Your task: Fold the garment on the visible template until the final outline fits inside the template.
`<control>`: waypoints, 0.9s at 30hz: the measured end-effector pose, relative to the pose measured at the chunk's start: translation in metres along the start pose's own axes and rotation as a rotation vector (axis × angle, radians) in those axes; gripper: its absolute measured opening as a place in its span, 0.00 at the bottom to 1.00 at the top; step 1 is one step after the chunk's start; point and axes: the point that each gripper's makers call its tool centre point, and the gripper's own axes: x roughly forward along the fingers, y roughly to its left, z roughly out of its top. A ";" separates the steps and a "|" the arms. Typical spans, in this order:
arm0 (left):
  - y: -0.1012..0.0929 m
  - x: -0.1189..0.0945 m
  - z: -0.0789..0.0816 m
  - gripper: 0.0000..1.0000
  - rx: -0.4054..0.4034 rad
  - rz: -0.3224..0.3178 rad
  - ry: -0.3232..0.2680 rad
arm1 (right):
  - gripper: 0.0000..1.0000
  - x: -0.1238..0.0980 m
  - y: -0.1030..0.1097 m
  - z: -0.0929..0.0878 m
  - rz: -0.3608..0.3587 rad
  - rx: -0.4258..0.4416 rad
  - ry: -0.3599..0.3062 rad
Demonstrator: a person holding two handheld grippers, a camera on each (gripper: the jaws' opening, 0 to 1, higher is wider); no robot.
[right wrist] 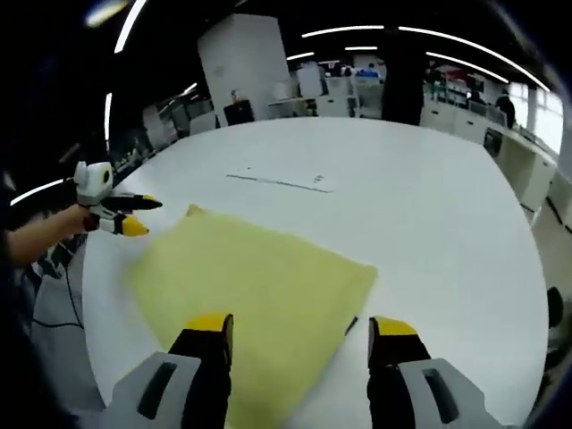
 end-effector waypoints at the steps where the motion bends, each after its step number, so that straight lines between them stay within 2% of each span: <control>1: -0.001 -0.003 -0.002 0.62 0.001 -0.001 -0.001 | 0.59 -0.002 0.003 -0.003 0.003 -0.004 0.002; 9: -0.019 -0.023 -0.021 0.61 0.016 -0.046 0.011 | 0.60 -0.017 0.026 -0.026 0.049 -0.019 0.012; 16: -0.032 -0.035 -0.041 0.56 0.002 -0.072 0.023 | 0.60 -0.029 0.034 -0.048 0.058 -0.019 0.026; 22: -0.041 -0.042 -0.060 0.52 -0.025 -0.083 0.038 | 0.55 -0.037 0.038 -0.068 0.058 -0.008 0.028; 27: -0.046 -0.047 -0.072 0.45 -0.090 -0.080 0.027 | 0.47 -0.039 0.043 -0.080 0.062 0.009 0.019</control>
